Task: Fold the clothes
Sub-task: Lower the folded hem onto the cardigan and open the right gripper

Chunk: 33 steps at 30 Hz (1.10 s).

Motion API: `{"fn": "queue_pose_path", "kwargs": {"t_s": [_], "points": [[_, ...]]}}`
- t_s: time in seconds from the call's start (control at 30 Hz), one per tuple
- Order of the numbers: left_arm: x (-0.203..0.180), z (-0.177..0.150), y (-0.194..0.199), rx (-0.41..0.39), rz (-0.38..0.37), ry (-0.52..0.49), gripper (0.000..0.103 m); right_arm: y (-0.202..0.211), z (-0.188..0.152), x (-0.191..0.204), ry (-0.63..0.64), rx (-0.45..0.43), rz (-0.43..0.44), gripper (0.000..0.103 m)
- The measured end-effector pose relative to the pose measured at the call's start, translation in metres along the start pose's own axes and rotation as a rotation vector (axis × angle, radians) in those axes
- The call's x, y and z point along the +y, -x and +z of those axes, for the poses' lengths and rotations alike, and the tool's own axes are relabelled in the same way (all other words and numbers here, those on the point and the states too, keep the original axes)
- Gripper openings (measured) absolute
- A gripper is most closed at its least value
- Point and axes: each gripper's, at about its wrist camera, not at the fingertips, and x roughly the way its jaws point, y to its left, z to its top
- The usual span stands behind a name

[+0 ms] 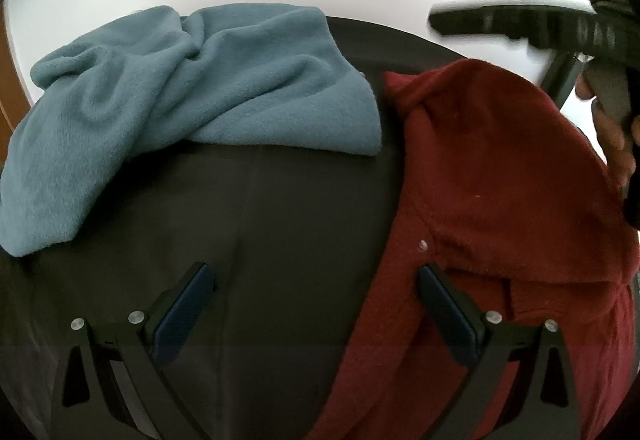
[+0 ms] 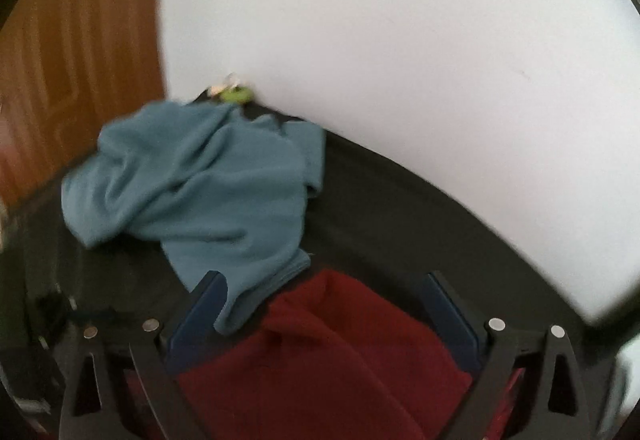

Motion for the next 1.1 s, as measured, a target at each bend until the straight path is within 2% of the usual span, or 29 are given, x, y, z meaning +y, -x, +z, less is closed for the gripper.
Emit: {"fn": "queue_pose_path", "kwargs": {"t_s": [0.07,0.13,0.2,0.27,0.33,0.4,0.47,0.57,0.67,0.77,0.87,0.93,1.0,1.03,1.07,1.1], "points": [[0.000,0.001,0.000,0.000,0.001,0.000,0.102,-0.016,0.000,0.011,0.076,0.067,0.002,0.099],[0.000,0.000,0.001,0.000,-0.001,0.001,0.102,-0.033,-0.004,0.016,0.119,0.145,-0.043,0.099],[0.000,0.000,0.001,0.001,-0.002,0.001,0.102,-0.049,-0.009,0.014,0.124,0.209,-0.085,0.093],[0.000,0.001,0.001,0.001,-0.002,0.002,0.102,-0.063,-0.012,0.008,0.082,0.266,-0.060,0.050],[0.000,0.001,0.001,0.002,-0.003,0.004,0.102,-0.072,-0.013,0.007,0.058,0.293,-0.033,0.032],[0.000,0.001,0.001,0.003,-0.002,0.003,0.102,-0.073,-0.006,0.012,0.040,0.274,0.002,0.016],[0.000,0.002,0.001,0.002,-0.001,0.002,0.102,-0.066,0.009,0.008,-0.060,0.207,0.061,0.008],[0.001,0.002,0.001,0.001,-0.001,0.002,0.102,-0.055,0.029,-0.013,-0.225,0.100,0.095,0.007],[0.000,0.003,0.001,0.002,0.004,-0.003,0.102,-0.055,0.036,-0.035,-0.338,0.050,0.047,0.002],[0.001,0.003,0.002,0.001,0.005,-0.004,0.102,-0.059,0.034,-0.056,-0.424,0.042,0.022,0.002],[0.000,0.003,0.001,0.000,0.005,-0.003,0.102,-0.052,0.030,-0.061,-0.381,0.036,0.043,0.003],[0.000,0.002,0.001,0.000,0.009,-0.006,0.102,-0.041,0.027,-0.061,-0.361,0.037,0.029,0.003],[0.000,0.001,0.001,0.000,0.012,-0.008,0.102,-0.024,0.021,-0.062,-0.342,0.022,0.014,0.008],[0.000,0.001,0.001,0.000,0.014,-0.009,0.102,-0.015,0.016,-0.065,-0.335,0.018,0.012,0.022],[-0.001,0.001,0.000,-0.001,0.015,-0.010,0.102,-0.007,0.012,-0.066,-0.331,0.013,0.007,0.055],[-0.002,0.002,-0.001,-0.001,0.017,-0.011,0.102,0.000,0.006,-0.066,-0.330,0.006,-0.001,0.076]]}}
